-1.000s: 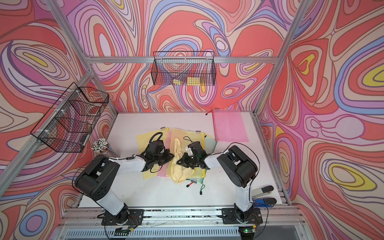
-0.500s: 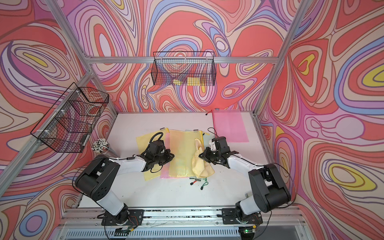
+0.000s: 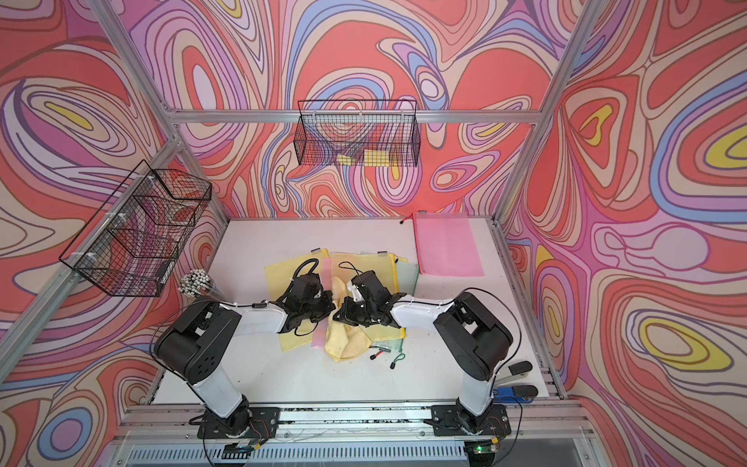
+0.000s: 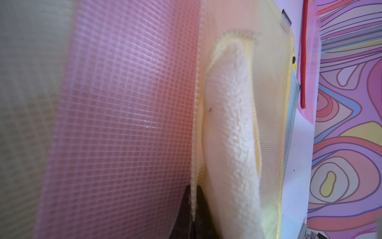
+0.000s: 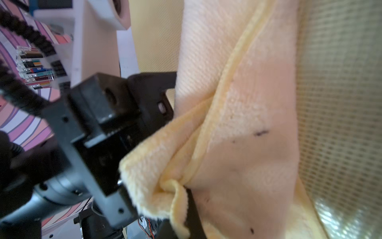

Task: Wipe the document bag
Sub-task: Wipe the dirt from the document bag.

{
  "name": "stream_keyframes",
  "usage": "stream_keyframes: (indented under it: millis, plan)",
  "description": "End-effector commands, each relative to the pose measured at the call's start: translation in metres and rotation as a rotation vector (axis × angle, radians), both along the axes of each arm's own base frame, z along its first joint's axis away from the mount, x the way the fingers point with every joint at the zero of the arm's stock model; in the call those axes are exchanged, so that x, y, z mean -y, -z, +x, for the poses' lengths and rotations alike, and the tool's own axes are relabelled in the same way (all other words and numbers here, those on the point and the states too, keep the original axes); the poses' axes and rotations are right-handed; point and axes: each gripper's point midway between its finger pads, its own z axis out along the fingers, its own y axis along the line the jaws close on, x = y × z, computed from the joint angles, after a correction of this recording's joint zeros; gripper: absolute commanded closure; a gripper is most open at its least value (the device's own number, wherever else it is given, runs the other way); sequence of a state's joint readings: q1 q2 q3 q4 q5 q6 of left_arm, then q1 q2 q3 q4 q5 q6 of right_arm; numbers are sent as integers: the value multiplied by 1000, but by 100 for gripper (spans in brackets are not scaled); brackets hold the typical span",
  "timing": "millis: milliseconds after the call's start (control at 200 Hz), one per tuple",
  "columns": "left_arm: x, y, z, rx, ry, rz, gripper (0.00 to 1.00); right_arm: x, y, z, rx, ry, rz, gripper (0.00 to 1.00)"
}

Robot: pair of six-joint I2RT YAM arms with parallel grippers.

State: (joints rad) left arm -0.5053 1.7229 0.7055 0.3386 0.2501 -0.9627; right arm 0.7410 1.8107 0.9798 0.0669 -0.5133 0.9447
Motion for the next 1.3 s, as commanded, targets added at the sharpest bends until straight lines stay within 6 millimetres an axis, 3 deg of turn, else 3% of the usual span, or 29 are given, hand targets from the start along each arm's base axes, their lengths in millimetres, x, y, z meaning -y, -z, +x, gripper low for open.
stream_keyframes:
  millis: [0,180,411,461,476,536,771,896,956,1072,1192,1292]
  plan:
    - [1,-6,6,18,-13,-17,100,-1,10,4,-16,21,-7,100]
    - [1,-6,6,16,-7,-10,100,14,45,-13,-92,34,-59,100]
    - [-1,-9,6,24,-1,7,100,57,61,-24,-118,93,-153,100]
    - [-1,-9,5,24,0,13,100,73,70,-26,-137,113,-193,100]
    - [-2,-8,5,22,0,14,100,76,63,-24,-122,121,-189,100]
    - [-3,-9,5,25,-1,16,100,98,64,-24,-125,150,-220,100]
    - [-9,-8,3,23,-6,27,100,202,56,-16,-138,323,-298,100]
    - [-11,-8,2,22,-9,23,100,232,41,-6,-107,380,-329,100]
    - [-10,-8,2,22,-6,19,100,230,33,3,-87,387,-314,100]
    - [-7,-8,3,20,4,9,100,192,12,22,-46,357,-175,100]
    - [-7,-9,4,21,5,5,100,135,-5,36,40,254,-199,100]
    - [-6,-10,3,22,10,4,100,89,-7,46,50,194,-129,100]
